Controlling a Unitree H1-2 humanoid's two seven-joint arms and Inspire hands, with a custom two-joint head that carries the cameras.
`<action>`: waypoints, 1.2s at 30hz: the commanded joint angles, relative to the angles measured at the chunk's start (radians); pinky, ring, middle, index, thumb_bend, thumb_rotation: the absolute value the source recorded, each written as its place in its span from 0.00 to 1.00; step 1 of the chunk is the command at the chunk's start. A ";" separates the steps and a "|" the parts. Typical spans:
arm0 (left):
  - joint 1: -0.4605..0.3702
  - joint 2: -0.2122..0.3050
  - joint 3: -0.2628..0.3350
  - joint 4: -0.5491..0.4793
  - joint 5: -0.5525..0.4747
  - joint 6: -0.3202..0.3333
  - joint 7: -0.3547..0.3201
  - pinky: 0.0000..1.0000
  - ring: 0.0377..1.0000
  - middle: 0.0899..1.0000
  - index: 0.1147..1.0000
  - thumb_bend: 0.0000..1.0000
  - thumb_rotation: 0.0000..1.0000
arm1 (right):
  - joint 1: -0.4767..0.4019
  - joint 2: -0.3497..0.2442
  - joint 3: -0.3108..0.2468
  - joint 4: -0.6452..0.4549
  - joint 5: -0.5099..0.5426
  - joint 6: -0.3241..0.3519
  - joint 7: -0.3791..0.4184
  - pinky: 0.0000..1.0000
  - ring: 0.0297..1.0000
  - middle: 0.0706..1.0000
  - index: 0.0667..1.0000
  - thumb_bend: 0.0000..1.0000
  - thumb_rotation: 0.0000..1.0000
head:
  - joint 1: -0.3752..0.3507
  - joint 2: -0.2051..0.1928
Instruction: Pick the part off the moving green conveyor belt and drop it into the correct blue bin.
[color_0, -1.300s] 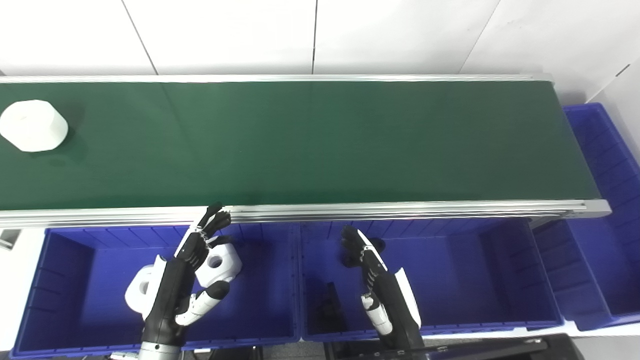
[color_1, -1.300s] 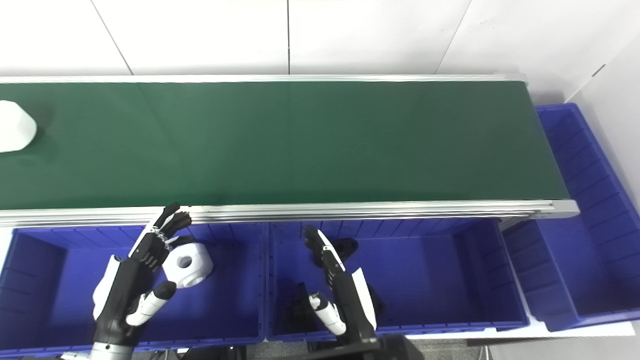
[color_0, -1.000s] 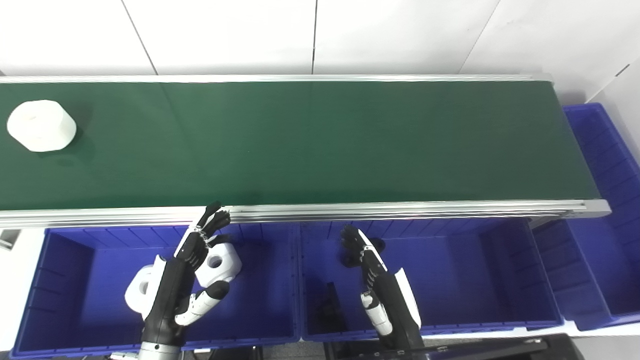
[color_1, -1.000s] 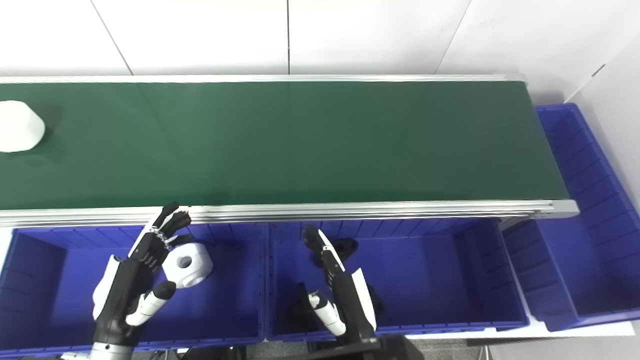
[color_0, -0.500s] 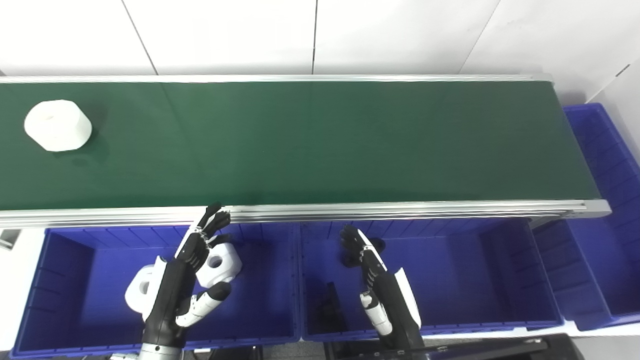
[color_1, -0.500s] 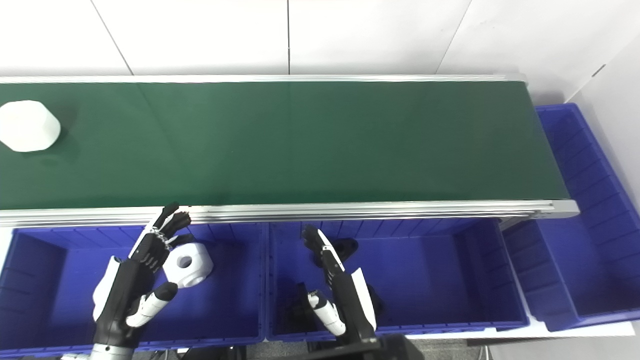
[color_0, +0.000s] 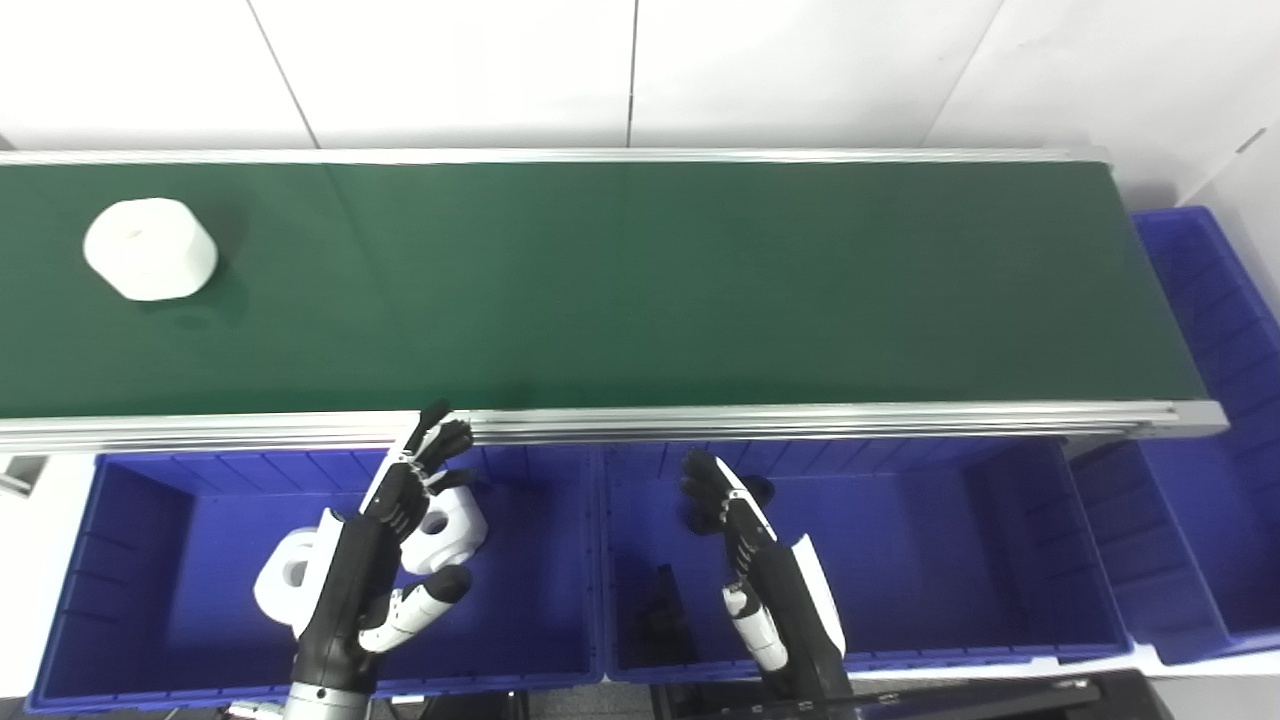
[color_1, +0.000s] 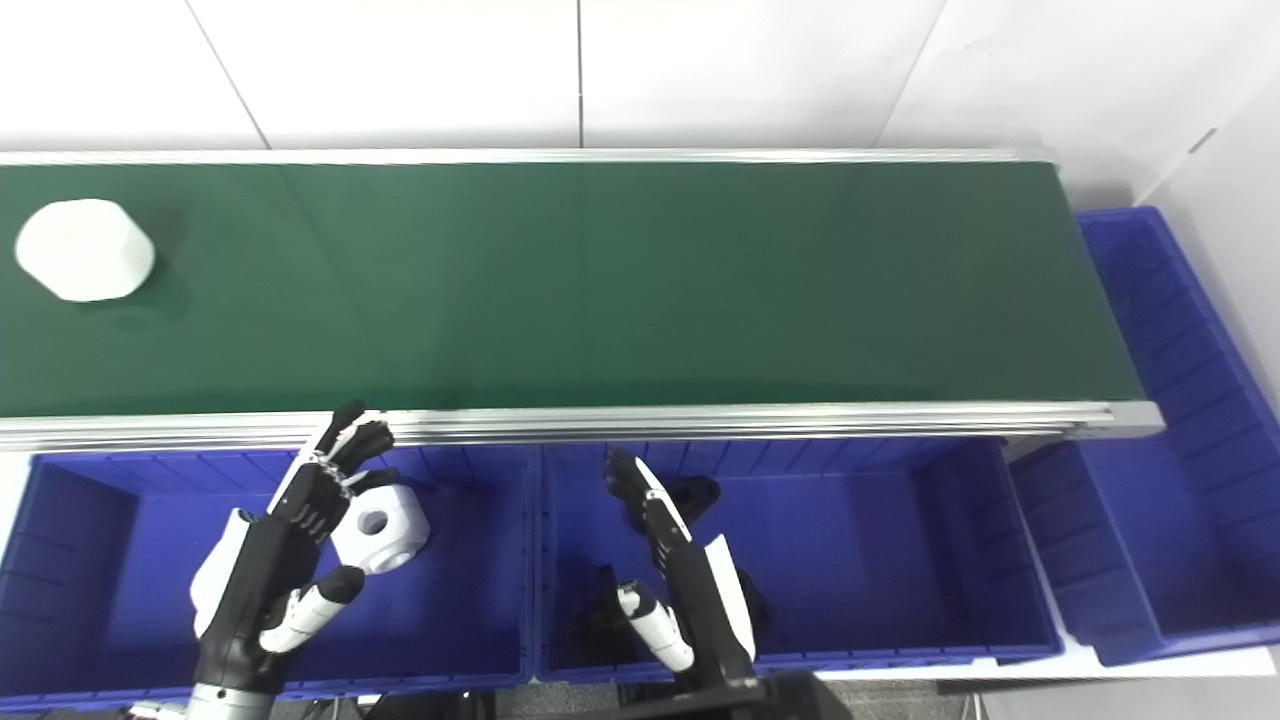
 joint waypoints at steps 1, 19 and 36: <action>0.003 -0.011 -0.014 -0.005 0.015 -0.021 0.006 0.71 0.82 0.84 0.89 0.86 0.73 | 0.000 -0.013 -0.009 0.020 0.021 -0.047 0.007 0.93 0.90 0.91 0.93 0.90 1.00 | 0.031 -0.029; -0.038 -0.032 -0.063 0.068 0.062 0.011 0.000 0.71 0.81 0.83 0.82 0.84 0.70 | -0.049 -0.073 -0.063 0.102 0.135 -0.075 0.055 1.00 0.95 0.95 1.00 0.92 1.00 | 0.205 -0.136; -0.140 -0.015 0.004 -0.262 0.083 0.039 0.026 0.57 0.72 0.75 0.75 0.95 0.55 | -0.047 -0.066 -0.054 0.047 0.150 -0.026 0.081 1.00 0.97 0.95 1.00 0.97 1.00 | 0.256 -0.084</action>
